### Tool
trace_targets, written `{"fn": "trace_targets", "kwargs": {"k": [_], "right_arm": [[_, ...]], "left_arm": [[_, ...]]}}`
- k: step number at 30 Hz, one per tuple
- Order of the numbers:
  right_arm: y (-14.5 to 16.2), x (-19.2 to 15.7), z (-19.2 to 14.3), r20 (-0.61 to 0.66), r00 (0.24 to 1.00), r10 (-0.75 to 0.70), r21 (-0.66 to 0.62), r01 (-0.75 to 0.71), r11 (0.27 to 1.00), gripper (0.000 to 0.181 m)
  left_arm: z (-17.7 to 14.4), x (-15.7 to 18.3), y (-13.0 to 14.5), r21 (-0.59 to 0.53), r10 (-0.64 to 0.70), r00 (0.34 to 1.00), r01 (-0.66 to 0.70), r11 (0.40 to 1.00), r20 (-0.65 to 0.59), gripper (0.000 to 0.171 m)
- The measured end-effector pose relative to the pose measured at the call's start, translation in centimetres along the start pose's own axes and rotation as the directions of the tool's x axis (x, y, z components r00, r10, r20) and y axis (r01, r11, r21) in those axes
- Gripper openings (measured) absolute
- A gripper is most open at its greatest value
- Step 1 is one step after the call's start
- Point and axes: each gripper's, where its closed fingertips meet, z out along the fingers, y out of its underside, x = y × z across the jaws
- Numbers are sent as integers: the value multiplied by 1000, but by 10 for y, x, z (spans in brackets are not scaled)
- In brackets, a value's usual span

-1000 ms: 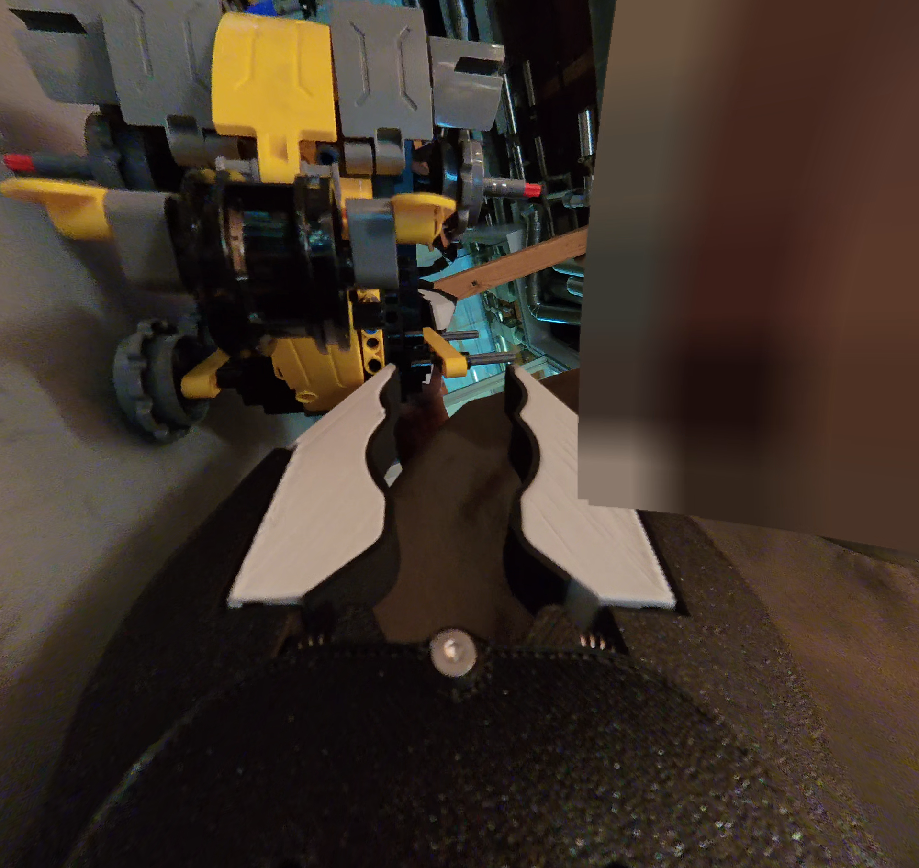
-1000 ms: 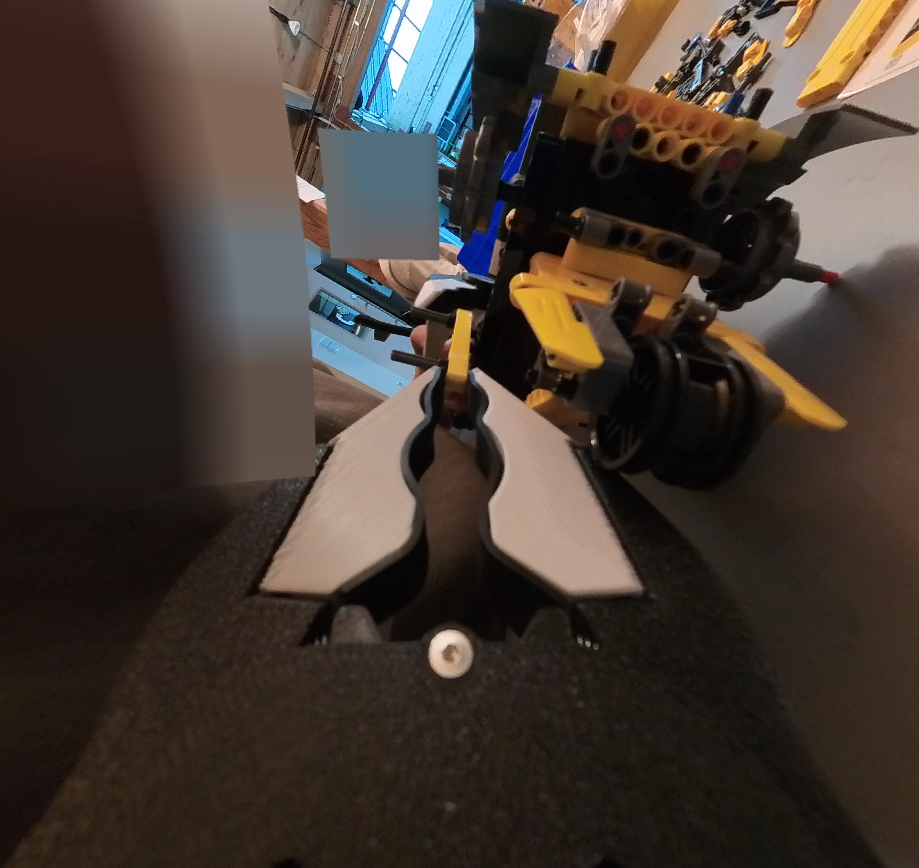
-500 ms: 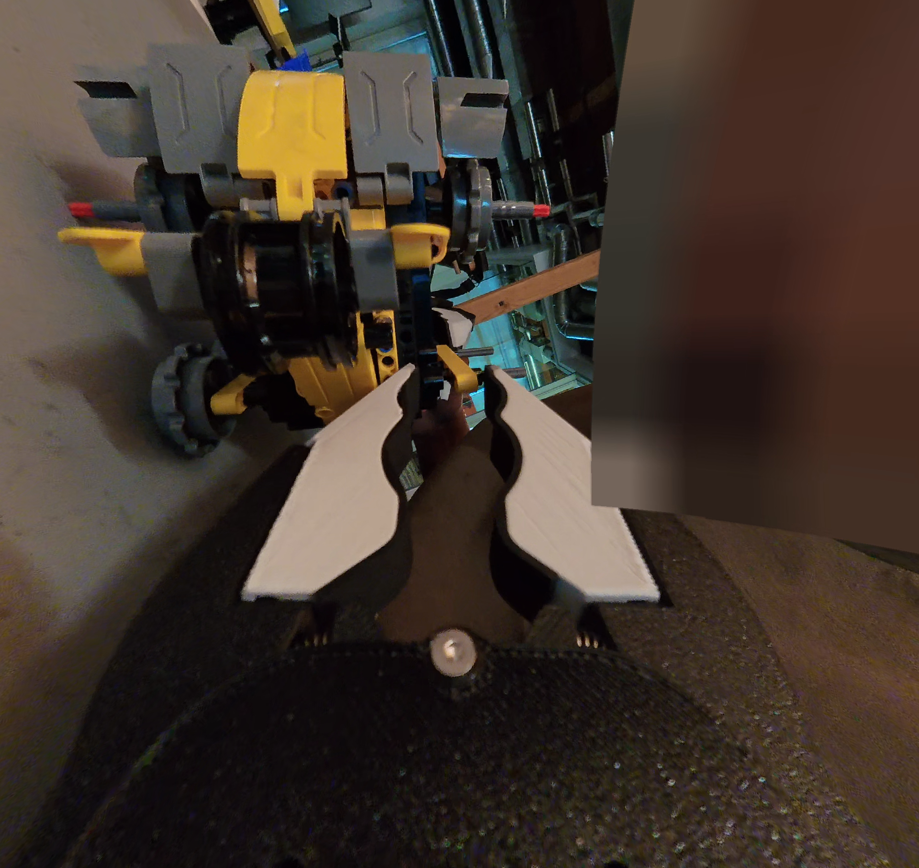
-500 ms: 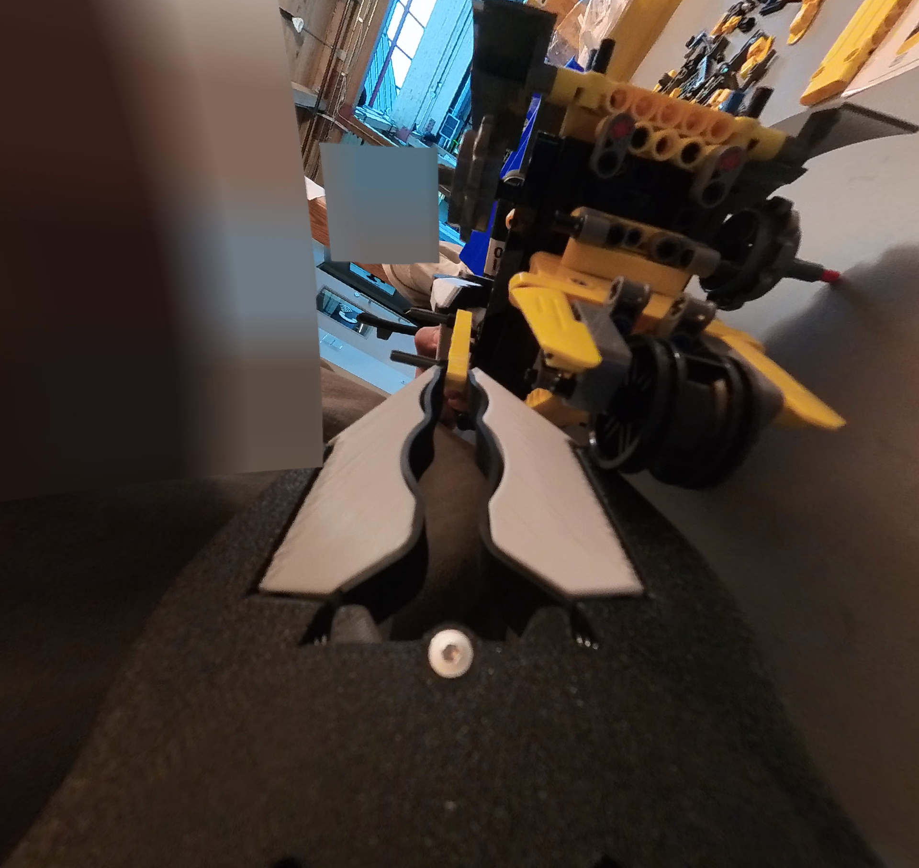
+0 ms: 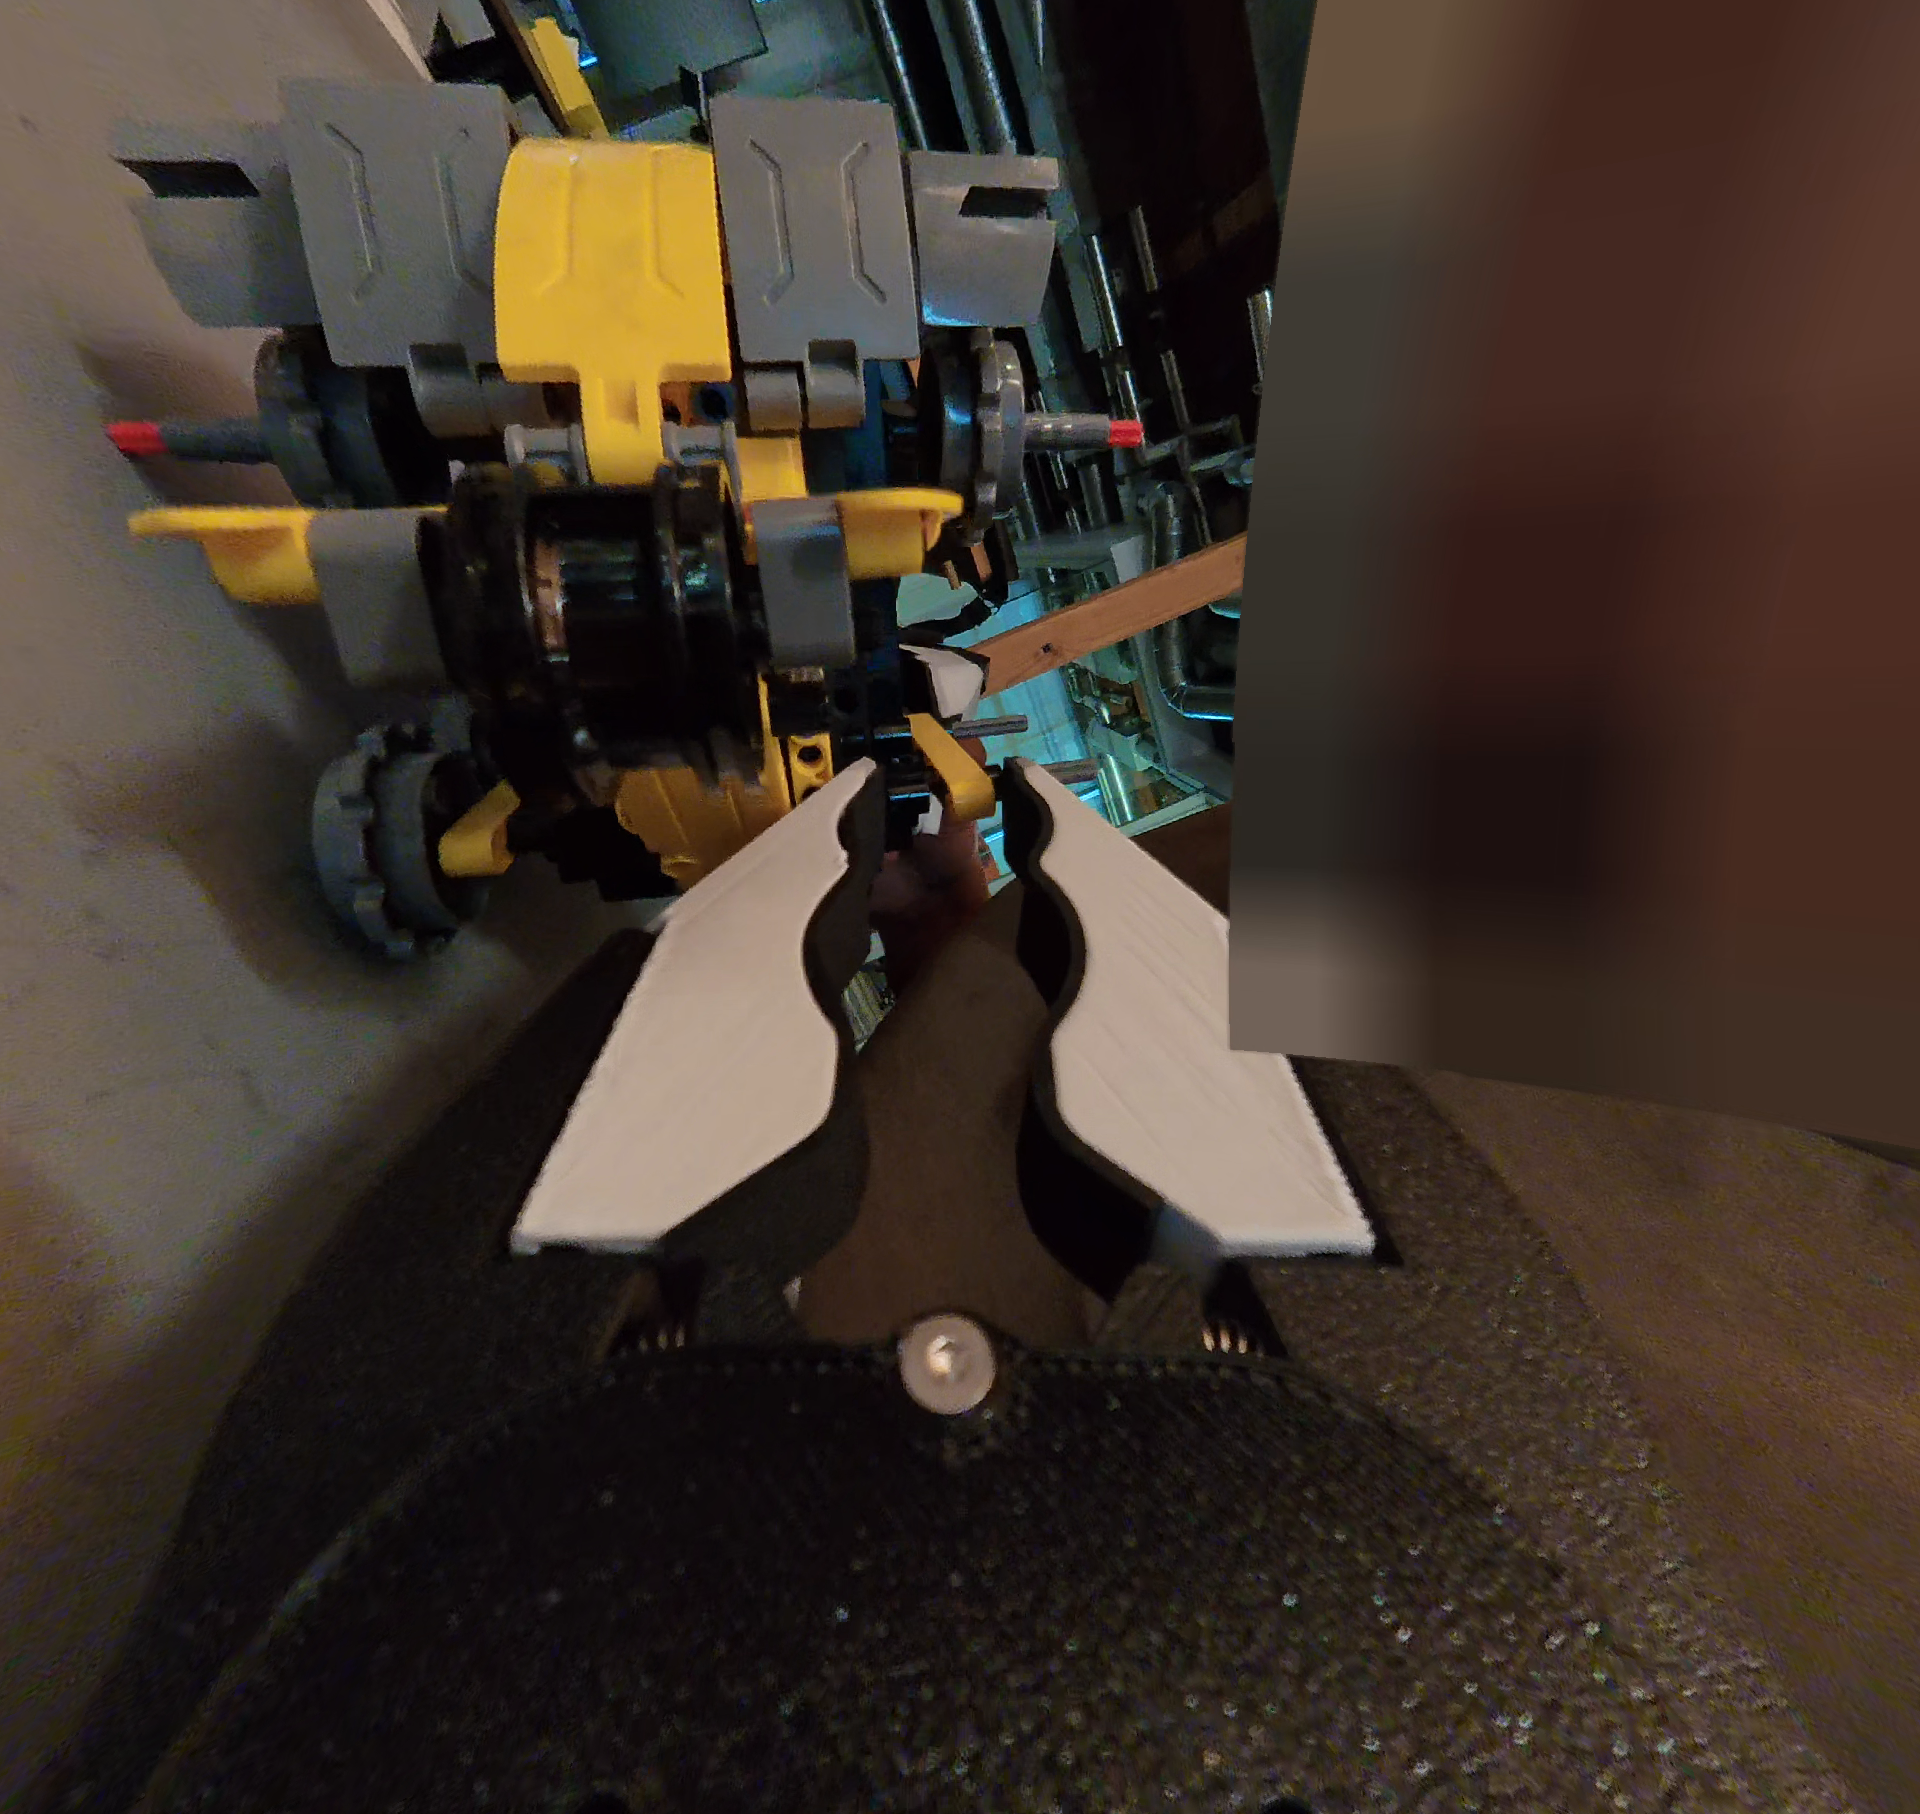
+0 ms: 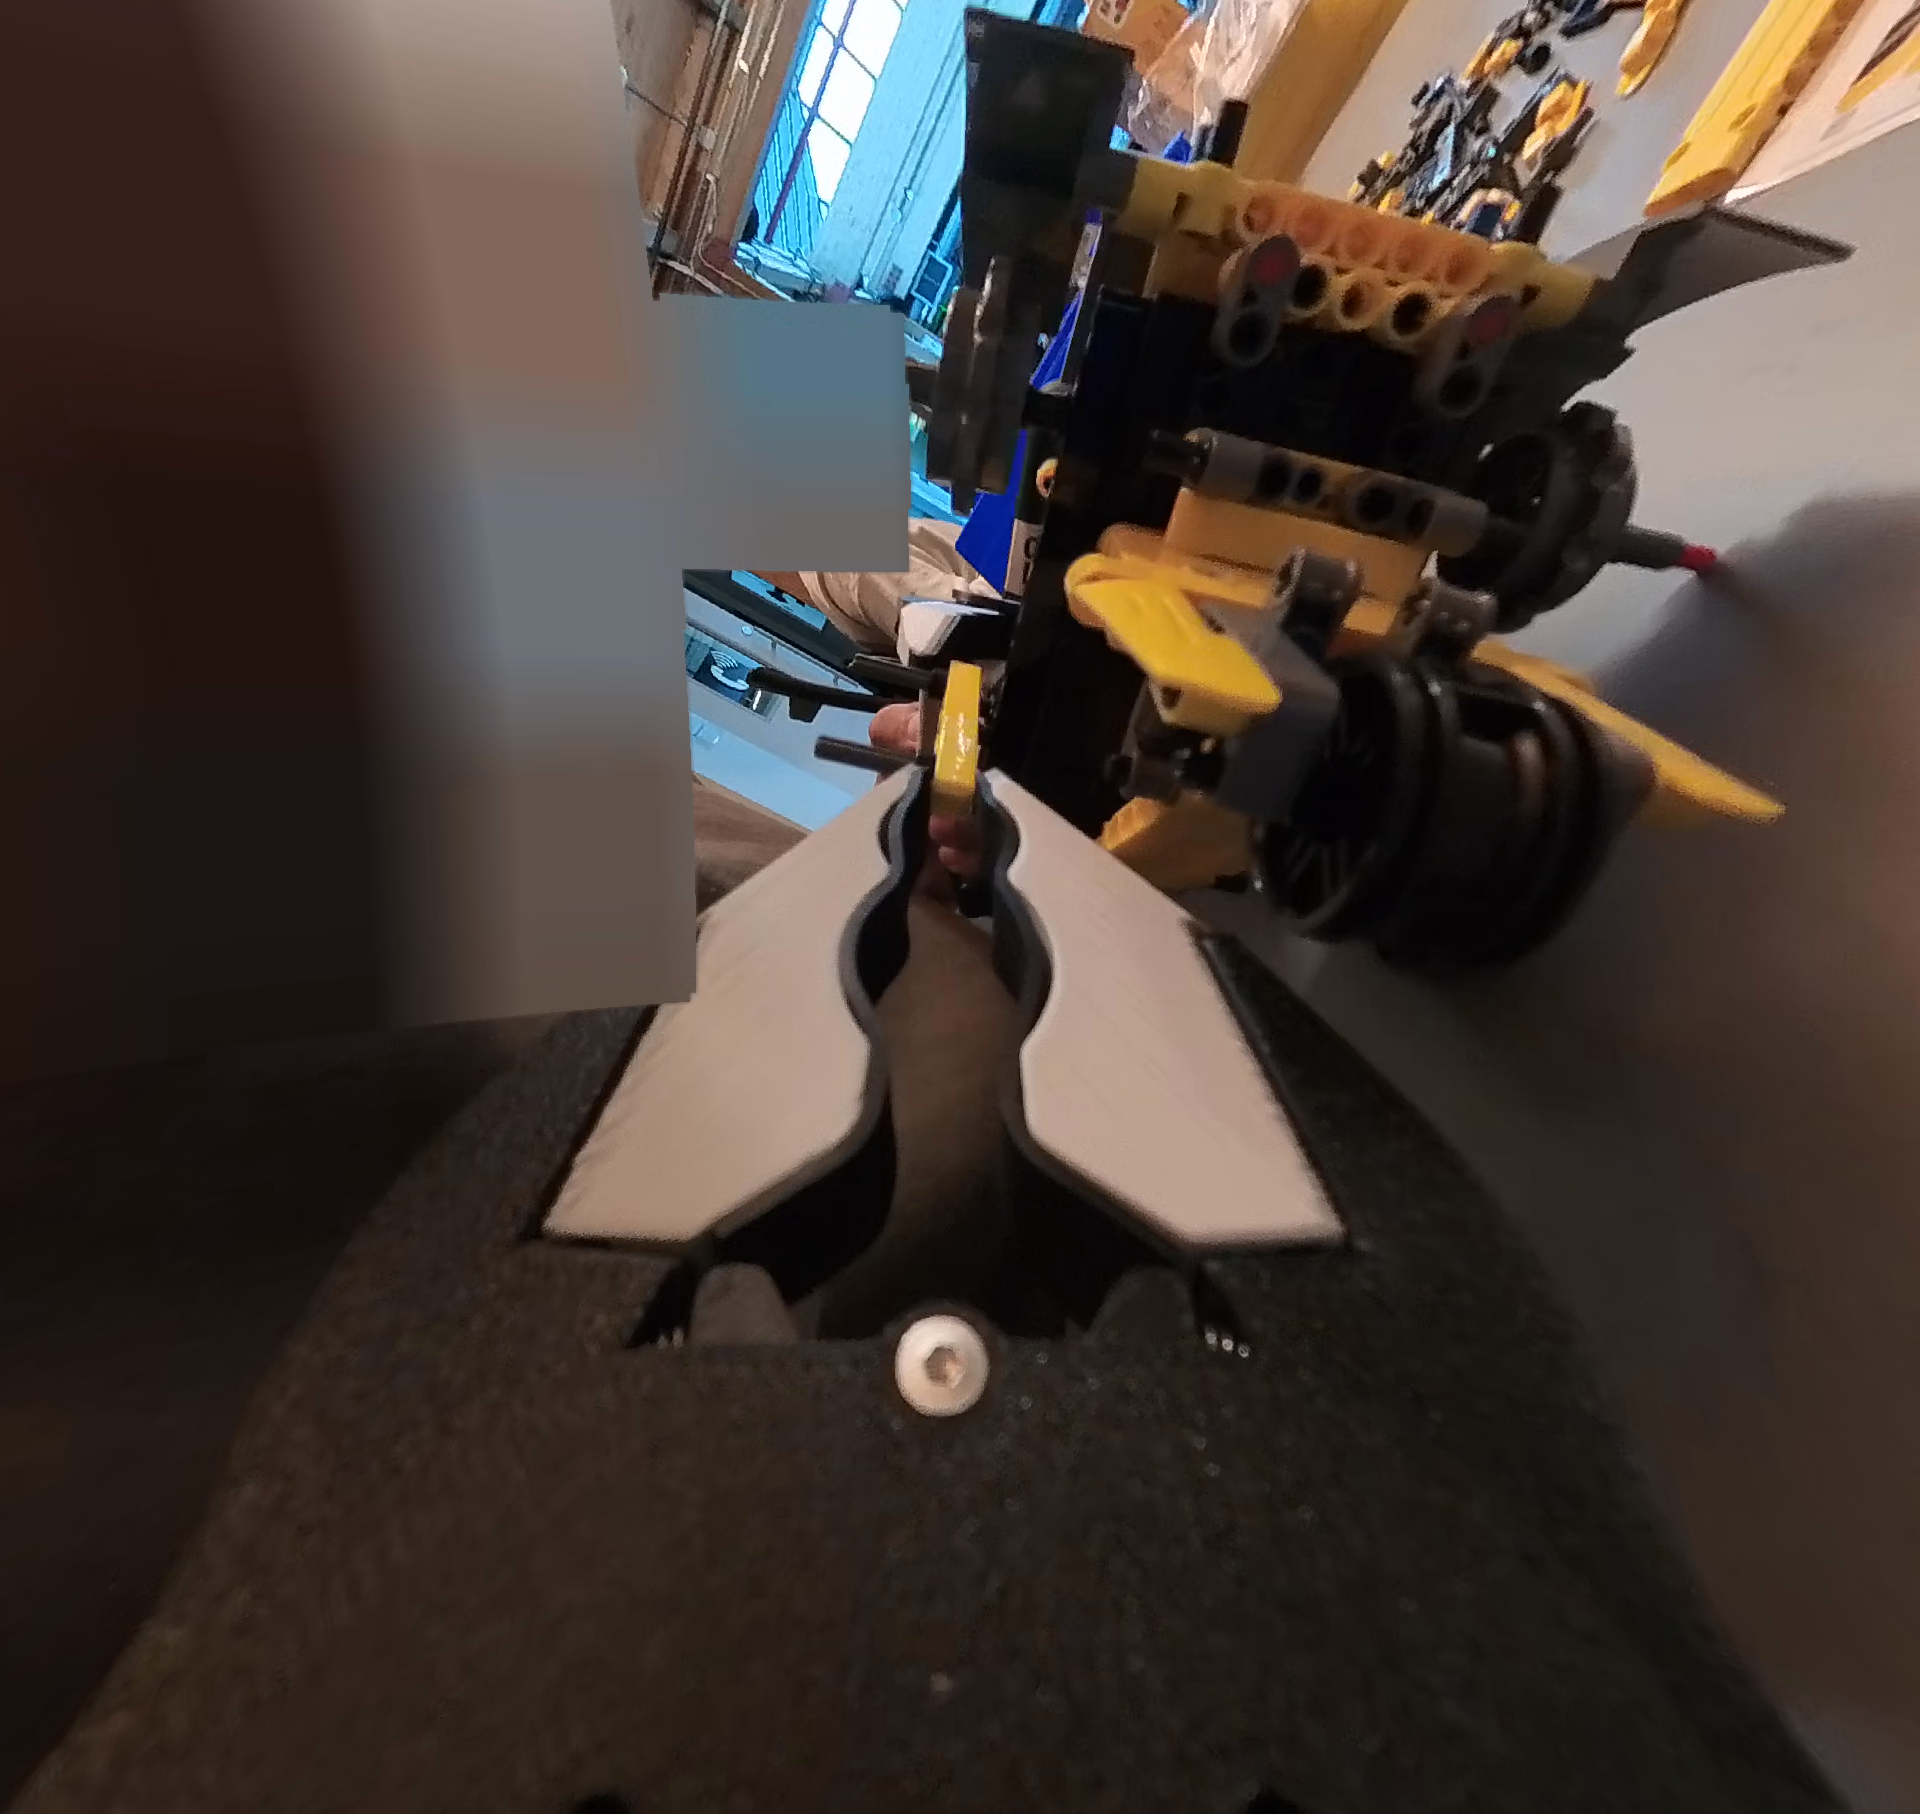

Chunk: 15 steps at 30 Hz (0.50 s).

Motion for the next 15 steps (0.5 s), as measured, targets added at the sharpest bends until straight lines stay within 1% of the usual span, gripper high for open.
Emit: {"fn": "trace_targets", "kwargs": {"k": [15], "right_arm": [[-1,4,-1,-50,998,37,-24,-38,999,6]], "left_arm": [[0,-2,-1,22,23,999,-23,999,23,19]]}}
